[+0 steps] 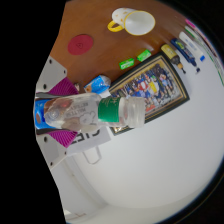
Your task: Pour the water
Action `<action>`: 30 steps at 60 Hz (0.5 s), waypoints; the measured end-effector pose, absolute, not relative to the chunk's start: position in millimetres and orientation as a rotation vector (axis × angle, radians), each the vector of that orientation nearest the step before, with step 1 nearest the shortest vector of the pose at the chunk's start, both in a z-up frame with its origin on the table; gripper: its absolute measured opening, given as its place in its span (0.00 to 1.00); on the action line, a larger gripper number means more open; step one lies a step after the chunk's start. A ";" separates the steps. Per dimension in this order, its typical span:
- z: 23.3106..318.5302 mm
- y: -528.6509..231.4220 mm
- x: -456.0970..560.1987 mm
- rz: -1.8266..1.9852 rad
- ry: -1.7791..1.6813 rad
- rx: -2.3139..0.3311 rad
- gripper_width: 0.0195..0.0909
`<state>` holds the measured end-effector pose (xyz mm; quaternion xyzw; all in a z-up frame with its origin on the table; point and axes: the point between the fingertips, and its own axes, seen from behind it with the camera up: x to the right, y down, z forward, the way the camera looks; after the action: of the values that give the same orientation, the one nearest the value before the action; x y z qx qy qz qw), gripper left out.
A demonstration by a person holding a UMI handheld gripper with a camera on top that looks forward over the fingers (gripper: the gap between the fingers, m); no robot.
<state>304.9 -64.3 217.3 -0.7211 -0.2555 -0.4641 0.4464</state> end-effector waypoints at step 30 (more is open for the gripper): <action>176.2 -3.0 186.4 -1.785 -1.515 -1.293 0.30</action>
<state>186.4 -3.0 176.2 -0.4704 -0.5511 -0.6491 0.2315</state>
